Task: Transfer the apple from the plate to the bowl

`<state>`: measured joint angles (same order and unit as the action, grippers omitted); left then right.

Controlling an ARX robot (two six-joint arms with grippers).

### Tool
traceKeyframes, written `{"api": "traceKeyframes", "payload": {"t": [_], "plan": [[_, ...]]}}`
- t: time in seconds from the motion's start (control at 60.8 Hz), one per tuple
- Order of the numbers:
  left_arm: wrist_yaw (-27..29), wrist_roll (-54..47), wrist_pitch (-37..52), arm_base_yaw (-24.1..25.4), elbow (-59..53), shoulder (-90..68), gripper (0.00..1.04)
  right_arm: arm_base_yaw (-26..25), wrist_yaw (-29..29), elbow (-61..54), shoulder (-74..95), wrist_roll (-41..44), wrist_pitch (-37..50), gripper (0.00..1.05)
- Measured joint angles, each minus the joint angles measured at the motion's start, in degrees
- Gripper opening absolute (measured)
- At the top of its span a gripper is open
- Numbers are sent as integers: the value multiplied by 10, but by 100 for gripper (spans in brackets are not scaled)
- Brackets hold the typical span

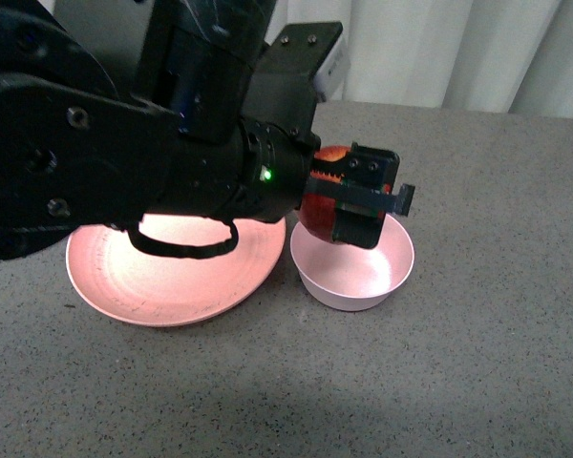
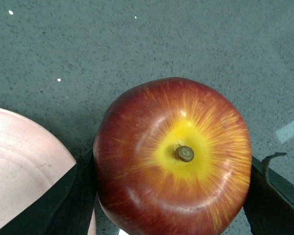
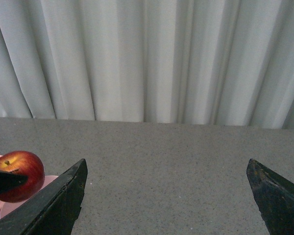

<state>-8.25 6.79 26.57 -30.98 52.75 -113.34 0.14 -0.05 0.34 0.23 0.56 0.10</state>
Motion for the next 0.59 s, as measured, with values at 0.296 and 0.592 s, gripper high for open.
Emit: {"api": "traceKeyframes", "payload": {"t": [0.296, 0.592], "plan": [[14, 17, 26, -19, 2, -47, 73, 0, 0, 0, 0, 0, 0, 95], [37, 26, 43, -22, 22, -95, 73, 0, 0, 0, 0, 0, 0, 95]]}}
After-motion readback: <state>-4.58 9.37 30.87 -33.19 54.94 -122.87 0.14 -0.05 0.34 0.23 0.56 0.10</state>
